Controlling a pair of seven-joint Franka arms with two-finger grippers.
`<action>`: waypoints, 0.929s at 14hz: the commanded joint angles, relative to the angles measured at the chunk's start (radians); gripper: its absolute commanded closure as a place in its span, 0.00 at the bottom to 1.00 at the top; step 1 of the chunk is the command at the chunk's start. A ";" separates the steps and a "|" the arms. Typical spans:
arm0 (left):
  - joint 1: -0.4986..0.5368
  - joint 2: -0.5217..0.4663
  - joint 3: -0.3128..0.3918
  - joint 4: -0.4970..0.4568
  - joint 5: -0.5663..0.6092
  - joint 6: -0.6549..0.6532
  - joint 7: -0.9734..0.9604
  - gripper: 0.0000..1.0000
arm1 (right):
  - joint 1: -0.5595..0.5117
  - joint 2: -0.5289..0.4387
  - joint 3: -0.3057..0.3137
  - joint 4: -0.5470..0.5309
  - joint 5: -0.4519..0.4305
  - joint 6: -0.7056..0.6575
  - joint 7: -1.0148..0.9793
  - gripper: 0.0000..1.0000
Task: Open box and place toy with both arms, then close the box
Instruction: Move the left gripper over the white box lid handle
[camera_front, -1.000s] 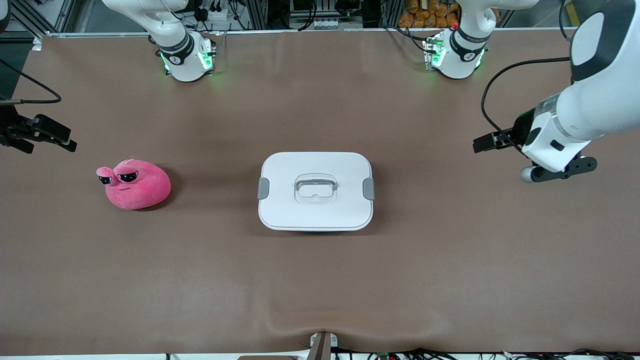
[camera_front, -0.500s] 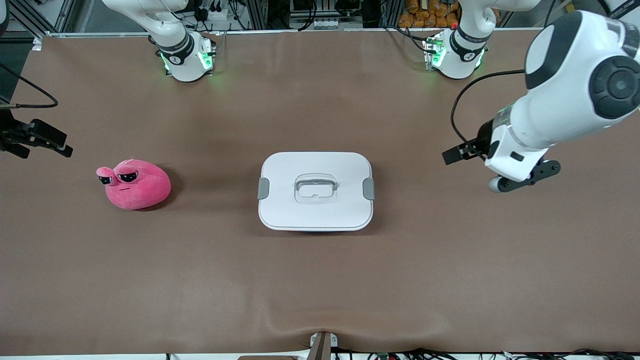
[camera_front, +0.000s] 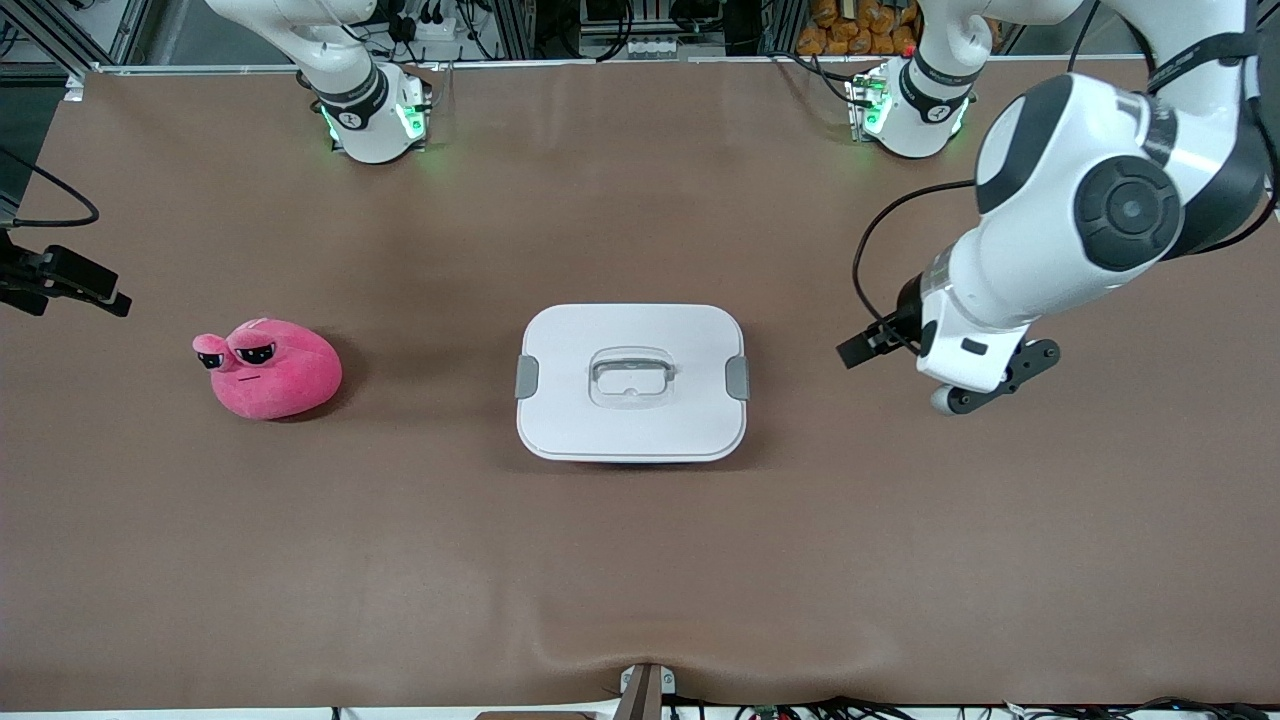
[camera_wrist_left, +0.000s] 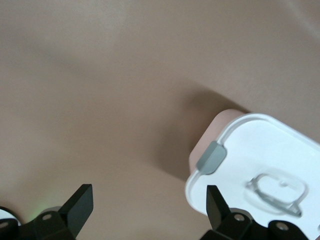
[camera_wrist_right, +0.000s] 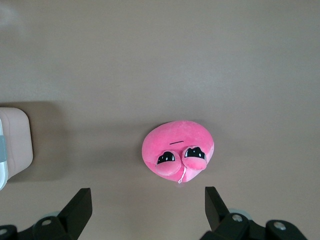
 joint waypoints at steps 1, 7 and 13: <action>-0.039 0.034 0.007 0.034 -0.014 0.026 -0.099 0.00 | -0.016 -0.003 0.013 0.000 0.007 -0.014 0.004 0.00; -0.071 0.054 0.007 0.034 -0.014 0.049 -0.228 0.00 | -0.023 -0.002 0.016 -0.011 0.007 -0.014 0.004 0.00; -0.122 0.079 0.007 0.036 -0.014 0.115 -0.394 0.00 | -0.031 0.006 0.014 -0.008 0.006 -0.012 0.002 0.00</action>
